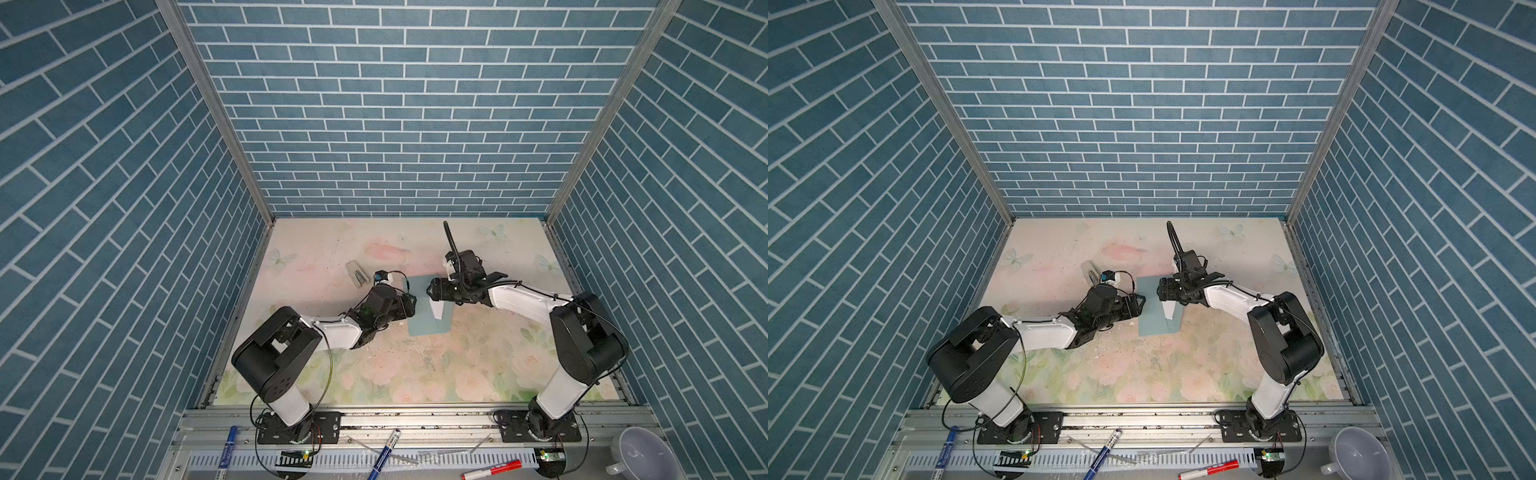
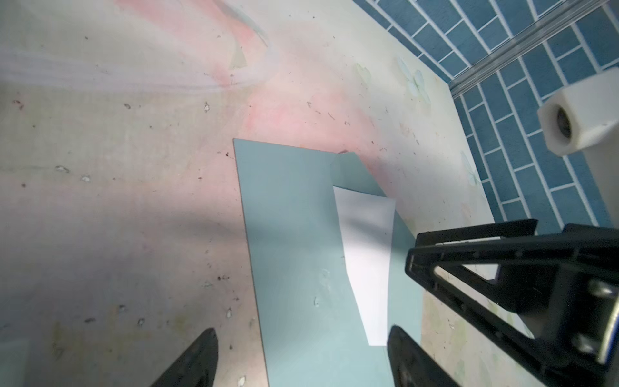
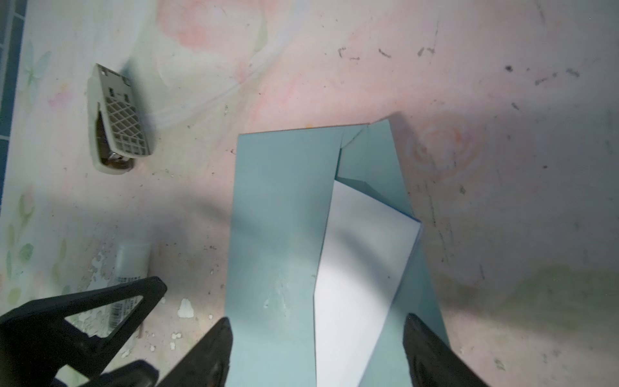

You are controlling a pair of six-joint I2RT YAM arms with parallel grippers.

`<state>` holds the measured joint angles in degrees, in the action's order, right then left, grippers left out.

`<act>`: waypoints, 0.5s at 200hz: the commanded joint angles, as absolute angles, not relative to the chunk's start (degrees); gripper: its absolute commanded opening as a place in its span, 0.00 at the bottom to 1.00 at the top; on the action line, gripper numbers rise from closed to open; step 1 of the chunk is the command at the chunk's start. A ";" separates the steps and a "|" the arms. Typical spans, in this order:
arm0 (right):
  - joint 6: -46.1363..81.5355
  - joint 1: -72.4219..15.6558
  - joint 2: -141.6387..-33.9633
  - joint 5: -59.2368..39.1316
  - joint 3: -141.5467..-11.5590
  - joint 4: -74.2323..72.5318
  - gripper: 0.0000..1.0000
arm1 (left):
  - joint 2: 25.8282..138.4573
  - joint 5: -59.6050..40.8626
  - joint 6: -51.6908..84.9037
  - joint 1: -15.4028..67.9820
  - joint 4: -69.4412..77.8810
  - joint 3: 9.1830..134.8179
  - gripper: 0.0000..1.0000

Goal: Place the letter into the envelope and seal it

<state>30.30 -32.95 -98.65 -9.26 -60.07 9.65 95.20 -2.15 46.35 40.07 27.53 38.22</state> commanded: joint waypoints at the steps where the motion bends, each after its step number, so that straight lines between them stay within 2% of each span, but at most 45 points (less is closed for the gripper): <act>1: 32.77 -32.96 -100.72 -6.80 -62.72 10.84 0.80 | 97.24 -4.82 46.97 39.03 29.07 38.75 0.81; 46: 33.74 -33.00 -102.98 -6.28 -62.67 9.08 0.81 | 100.25 -5.66 46.64 38.50 29.53 39.73 0.76; 100: 35.14 -32.96 -104.94 -7.73 -62.24 6.71 0.78 | 104.20 -7.66 46.50 37.73 30.15 42.81 0.63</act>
